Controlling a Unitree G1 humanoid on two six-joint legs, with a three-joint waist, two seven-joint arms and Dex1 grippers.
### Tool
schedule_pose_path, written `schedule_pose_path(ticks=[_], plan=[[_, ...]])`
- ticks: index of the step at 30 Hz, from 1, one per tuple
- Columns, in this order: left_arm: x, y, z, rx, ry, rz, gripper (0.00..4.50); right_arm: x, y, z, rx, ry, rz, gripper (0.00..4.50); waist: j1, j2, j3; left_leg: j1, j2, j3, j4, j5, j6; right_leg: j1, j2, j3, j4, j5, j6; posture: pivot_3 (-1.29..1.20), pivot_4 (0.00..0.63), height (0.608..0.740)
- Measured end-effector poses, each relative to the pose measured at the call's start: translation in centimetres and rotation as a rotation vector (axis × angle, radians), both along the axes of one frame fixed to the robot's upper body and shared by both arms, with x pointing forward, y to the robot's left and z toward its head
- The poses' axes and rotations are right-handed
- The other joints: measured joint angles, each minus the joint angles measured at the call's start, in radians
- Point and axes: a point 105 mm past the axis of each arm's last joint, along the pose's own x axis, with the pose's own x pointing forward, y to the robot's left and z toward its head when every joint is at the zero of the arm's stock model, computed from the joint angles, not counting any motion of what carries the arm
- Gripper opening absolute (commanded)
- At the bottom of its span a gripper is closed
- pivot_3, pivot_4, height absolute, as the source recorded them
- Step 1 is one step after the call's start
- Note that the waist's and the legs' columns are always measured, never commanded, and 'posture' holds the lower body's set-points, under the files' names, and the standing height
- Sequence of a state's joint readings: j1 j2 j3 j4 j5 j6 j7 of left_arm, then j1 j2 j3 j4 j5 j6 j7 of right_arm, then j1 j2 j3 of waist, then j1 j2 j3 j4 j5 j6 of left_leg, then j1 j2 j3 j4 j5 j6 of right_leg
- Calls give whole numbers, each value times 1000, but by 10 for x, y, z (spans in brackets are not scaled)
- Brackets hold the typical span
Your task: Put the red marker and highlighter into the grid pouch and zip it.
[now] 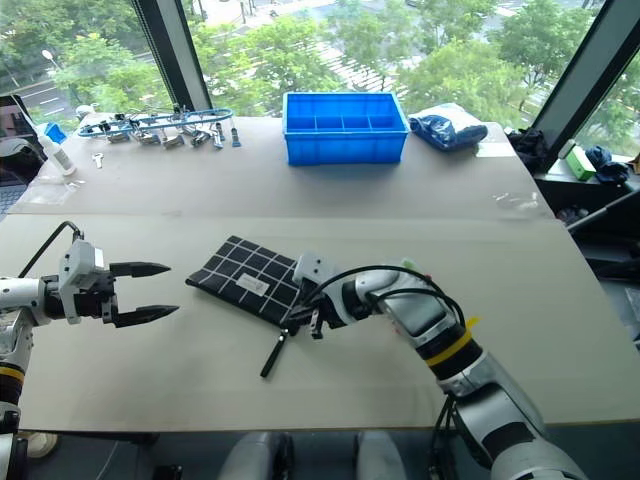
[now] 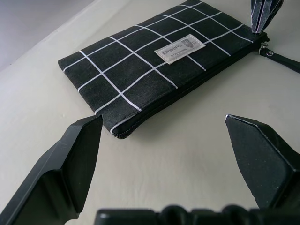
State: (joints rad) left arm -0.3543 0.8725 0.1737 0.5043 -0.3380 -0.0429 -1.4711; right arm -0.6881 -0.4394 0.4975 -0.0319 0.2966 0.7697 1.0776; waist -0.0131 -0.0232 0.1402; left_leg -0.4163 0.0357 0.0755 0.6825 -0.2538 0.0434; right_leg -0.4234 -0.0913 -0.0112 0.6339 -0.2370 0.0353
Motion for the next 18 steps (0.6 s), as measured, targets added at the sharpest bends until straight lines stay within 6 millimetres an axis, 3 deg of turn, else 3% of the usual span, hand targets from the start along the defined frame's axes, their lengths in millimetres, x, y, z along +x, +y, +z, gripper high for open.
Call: schedule_pose_path(ticks=[5, 13, 18], plan=[[-1, -2, -1, -2, 3, -5, 4500, -12, 2, -25, -61, 61, 35, 45, -1, 0, 0, 0, 0, 0, 0, 0, 0, 0, 0, 0, 0, 0, 0, 0, 150, 740], [1, -9, -4, -18, 5, -23, 4500, -5, 22, -27, -11, 92, -3, 45, -5, -1, 0, 2, 1, 1, 0, 1, -2, 0, 1, 0, 8, 0, -1, 0, 150, 740], [3, -12, -5, -29, 8, -29, 4500, -13, -8, -25, -60, 59, 11, 45, 6, -1, 0, 1, -1, 0, 1, 1, -1, 0, -1, -1, 8, 0, -1, 0, 150, 740]])
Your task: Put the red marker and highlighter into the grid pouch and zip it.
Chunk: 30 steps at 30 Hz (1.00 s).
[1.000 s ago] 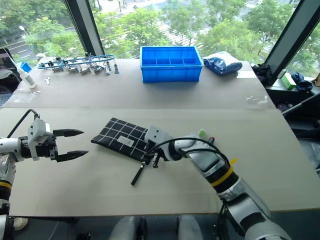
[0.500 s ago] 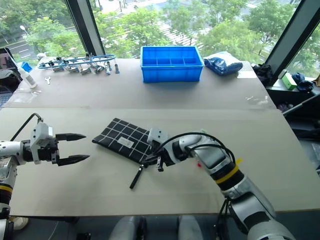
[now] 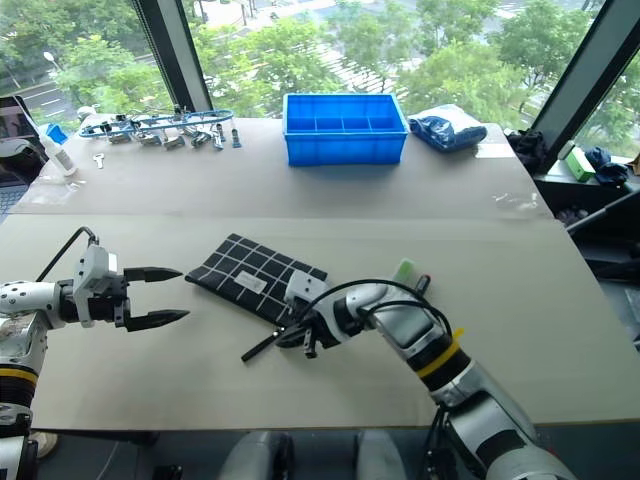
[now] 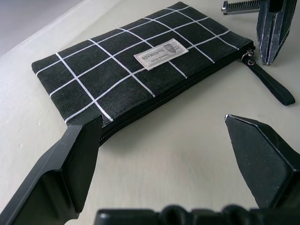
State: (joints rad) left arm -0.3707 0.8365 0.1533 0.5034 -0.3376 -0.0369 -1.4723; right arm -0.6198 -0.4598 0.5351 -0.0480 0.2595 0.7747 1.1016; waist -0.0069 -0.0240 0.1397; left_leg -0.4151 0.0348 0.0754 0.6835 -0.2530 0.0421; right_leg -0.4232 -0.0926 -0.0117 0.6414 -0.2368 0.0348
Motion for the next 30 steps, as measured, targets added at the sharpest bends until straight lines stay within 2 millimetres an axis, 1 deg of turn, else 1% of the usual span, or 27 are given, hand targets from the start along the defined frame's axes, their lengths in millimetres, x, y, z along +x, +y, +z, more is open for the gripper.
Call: schedule_pose_path(ticks=[3, 5, 7, 9, 12, 16, 18, 19, 22, 23, 26, 28, 30], plan=[[0, 1, -1, -4, 4, 6, 4500, 2, -12, 5, 2, 22, -30, 45, -4, 0, 0, 0, 1, 0, 0, 0, 0, -1, 1, 0, 0, 0, 0, 0, 150, 740], [0, 1, -2, -7, 7, 7, 4500, 6, -8, 13, 44, 39, -55, 45, -8, 0, 0, 0, 2, 0, 0, 0, 0, -1, 2, 0, 0, 0, -1, 0, 150, 740], [1, 0, -3, -14, 8, 5, 4500, 8, 1, 24, 92, 50, -62, 45, -13, 0, 0, 0, 3, 0, 0, 0, 0, -2, 3, 0, 0, 0, -1, 0, 150, 740], [1, -2, -4, -19, 10, 2, 4500, 7, 17, 36, 148, 65, -44, 45, -14, 0, 0, 0, 3, -1, 0, 0, 0, -2, 3, 0, 1, 0, -2, 0, 150, 740], [1, -1, -4, -19, 11, 3, 4500, 2, 32, 44, 186, 93, -13, 45, -9, 0, 0, 0, 2, 0, 0, 0, 0, -2, 2, 0, 2, 0, -1, 0, 150, 740], [0, 0, -6, -21, 19, 10, 4500, -1, 33, 43, 179, 121, -4, 45, 1, 0, 0, 0, 0, 0, 0, 0, 0, -1, 0, -1, 1, 0, -1, 0, 150, 740], [0, 0, -6, -21, 19, 11, 4500, -2, 36, 39, 150, 114, 11, 45, -1, 0, 0, 0, 1, -2, 0, 0, 0, -1, 0, -1, 1, 0, -1, 0, 150, 740], [0, 0, -6, -22, 19, 12, 4500, -2, 37, 36, 131, 110, 11, 45, -3, 0, 0, 0, 1, -2, 0, 0, 0, -1, 1, -1, 1, 0, -1, 0, 150, 740], [-1, 0, -7, -26, 20, 13, 4500, 10, 46, 13, 41, 66, -53, 45, -9, 0, 0, 0, 1, -1, 0, 0, 0, -2, 1, -1, 2, 0, -1, 0, 150, 740], [-1, 1, -7, -27, 20, 14, 4500, 12, 48, 8, 32, 62, -66, 45, -10, 0, 0, 0, 1, -1, 0, 0, 0, -2, 2, -1, 3, 0, -1, 0, 150, 740], [-1, 1, -8, -28, 21, 19, 4500, 18, 55, 10, 29, 28, -77, 45, -11, 0, 0, 0, 1, -1, 0, 0, -1, -2, 1, -1, 4, 0, -1, 0, 150, 740], [-1, 1, -7, -31, 20, 20, 4500, 20, 55, 11, 24, 9, -72, 45, -10, 0, 0, 0, 1, -2, 0, 0, -1, -2, 1, -1, 4, 0, -1, 0, 150, 740], [-1, 1, -7, -35, 19, 21, 4500, 19, 53, 7, -1, -4, -58, 45, -6, 0, 0, 0, 1, -2, 0, 0, -1, -2, 1, -1, 4, 0, -1, 0, 150, 740]])
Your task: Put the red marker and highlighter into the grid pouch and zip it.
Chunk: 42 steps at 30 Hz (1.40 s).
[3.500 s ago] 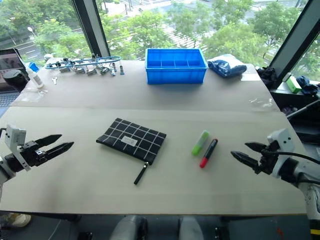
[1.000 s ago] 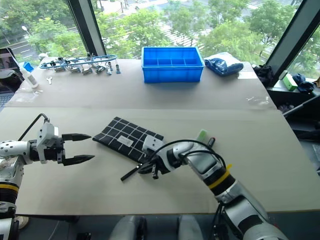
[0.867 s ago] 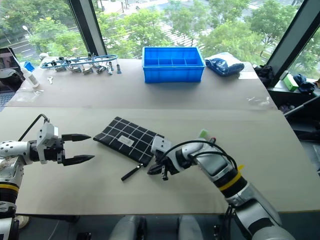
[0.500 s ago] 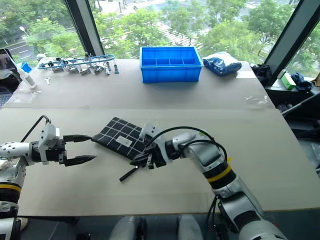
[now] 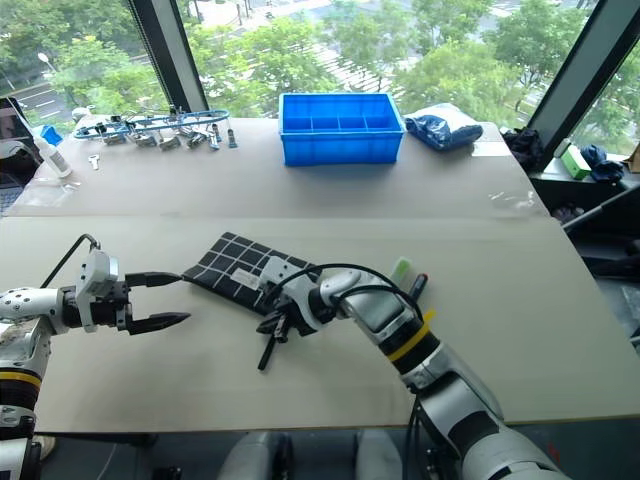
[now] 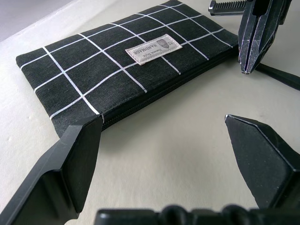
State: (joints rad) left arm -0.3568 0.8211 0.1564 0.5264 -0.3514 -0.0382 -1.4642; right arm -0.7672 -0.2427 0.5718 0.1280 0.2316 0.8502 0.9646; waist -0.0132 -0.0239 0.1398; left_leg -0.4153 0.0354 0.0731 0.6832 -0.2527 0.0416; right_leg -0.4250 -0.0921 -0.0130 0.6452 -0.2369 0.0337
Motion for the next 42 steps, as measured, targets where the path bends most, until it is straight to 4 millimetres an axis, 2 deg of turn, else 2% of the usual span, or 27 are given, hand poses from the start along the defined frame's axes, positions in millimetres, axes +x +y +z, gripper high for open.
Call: schedule_pose_path(ticks=[5, 10, 13, 19, 24, 28, 32, 37, 42], plan=[[0, -1, 0, -7, -2, 2, 4500, 8, -27, 3, -83, -128, 49, 45, 3, 0, 0, 0, -1, -3, 0, 0, 0, 1, 0, 0, -2, 0, 0, 0, 150, 740], [0, -2, 0, -11, 3, 4, 4500, 38, -58, 15, -170, -240, -35, 45, -1, 0, 0, 0, 0, -3, 0, 0, 0, 0, 0, 0, -3, 0, 0, 0, 150, 740], [0, -1, -2, -14, 12, 10, 4500, 57, -73, 29, -166, -279, -107, 45, -1, 0, 0, 0, 0, -2, 0, 0, 0, 0, 1, 0, -3, 0, 0, 0, 150, 740], [1, -6, -3, -30, 7, 5, 4500, 69, -84, 34, -167, -311, -147, 45, -2, 0, 0, 0, 0, -2, -1, 0, 0, 0, 0, 1, -3, 0, 0, 0, 150, 740], [2, -8, -1, -31, -5, 5, 4500, 68, -90, 41, -102, -284, -170, 45, 0, 0, 0, 0, 0, -2, -1, 0, 0, 0, 0, 1, -3, 0, 0, 0, 150, 740], [1, -5, -1, -29, -13, 24, 4500, 51, -88, 63, 100, -181, -169, 45, 0, 0, 0, 0, 1, -3, -1, 0, 0, 0, 0, 0, -2, 0, 0, 0, 150, 740], [3, 9, 2, 8, -14, 81, 4500, 43, -85, 87, 212, -191, -177, 45, -3, 0, 0, 0, 1, -3, -1, 0, 0, 0, 1, 0, -3, 0, 0, 0, 150, 740], [3, 14, 4, 3, -16, 106, 4500, 52, -80, 73, 243, -172, -296, 45, -1, 0, 0, 0, 1, -3, -1, 0, 0, 0, 0, 1, -3, 0, 0, 0, 150, 740], [-4, 15, -1, 3, 6, 106, 4500, 54, -84, 59, 210, -169, -352, 45, 0, 0, 0, 0, 0, -3, -1, 0, 0, 0, 0, 0, -3, 0, 0, 0, 150, 740]])
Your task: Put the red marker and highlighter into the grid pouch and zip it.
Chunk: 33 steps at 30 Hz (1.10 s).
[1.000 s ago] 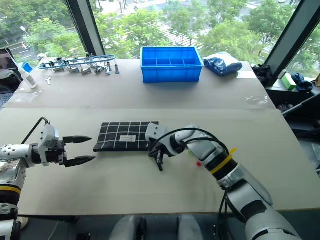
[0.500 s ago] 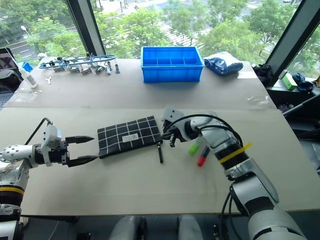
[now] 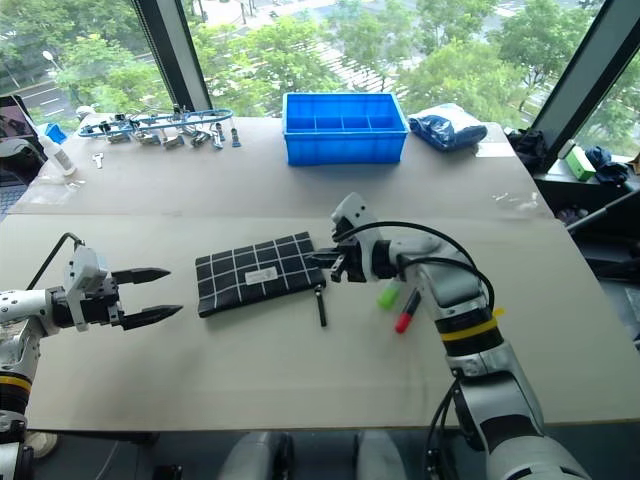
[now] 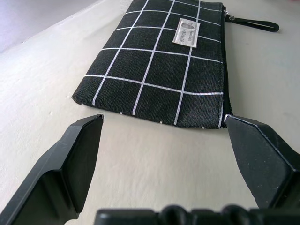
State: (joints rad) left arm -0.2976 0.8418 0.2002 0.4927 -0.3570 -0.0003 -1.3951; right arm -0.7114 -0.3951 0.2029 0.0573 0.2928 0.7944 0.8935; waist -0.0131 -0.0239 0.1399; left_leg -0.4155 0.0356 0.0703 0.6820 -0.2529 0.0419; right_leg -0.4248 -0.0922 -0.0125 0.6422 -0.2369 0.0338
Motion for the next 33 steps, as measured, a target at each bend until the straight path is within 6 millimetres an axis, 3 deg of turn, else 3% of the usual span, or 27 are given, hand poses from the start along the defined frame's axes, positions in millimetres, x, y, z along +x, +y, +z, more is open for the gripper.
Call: schedule_pose_path(ticks=[7, 15, 21, 27, 33], plan=[[-11, 8, -6, 72, 10, -27, 4500, 9, 2, -38, -150, -10, -47, 45, -3, 0, 0, 1, 0, 0, 0, 0, -1, -1, 0, 0, -1, 0, -1, 0, 150, 740], [-9, 7, -5, 71, 7, -31, 4500, 15, 21, -31, -119, -17, -29, 45, -3, 0, 0, 0, 0, 0, -1, 0, 0, -1, 0, 0, 1, 0, 0, 0, 150, 740], [-8, 5, -8, 114, -12, -51, 4500, 14, 26, -42, -201, -50, 2, 45, -2, 0, 0, 1, 0, 0, -1, 0, 0, 0, 0, 0, 0, 0, 0, 0, 150, 740], [7, -6, 3, 257, -193, -127, 4500, 21, 32, -49, -270, -122, -12, 45, -1, 0, 0, 4, 0, 5, -1, 0, -1, 2, 0, 0, -1, 0, -1, 0, 150, 740], [14, -26, -2, 401, -361, -259, 4500, 22, 34, -49, -240, -108, -31, 45, -2, 0, 0, 6, 1, 9, -1, 0, -1, 2, 0, 1, -1, 0, -1, 0, 150, 740]])
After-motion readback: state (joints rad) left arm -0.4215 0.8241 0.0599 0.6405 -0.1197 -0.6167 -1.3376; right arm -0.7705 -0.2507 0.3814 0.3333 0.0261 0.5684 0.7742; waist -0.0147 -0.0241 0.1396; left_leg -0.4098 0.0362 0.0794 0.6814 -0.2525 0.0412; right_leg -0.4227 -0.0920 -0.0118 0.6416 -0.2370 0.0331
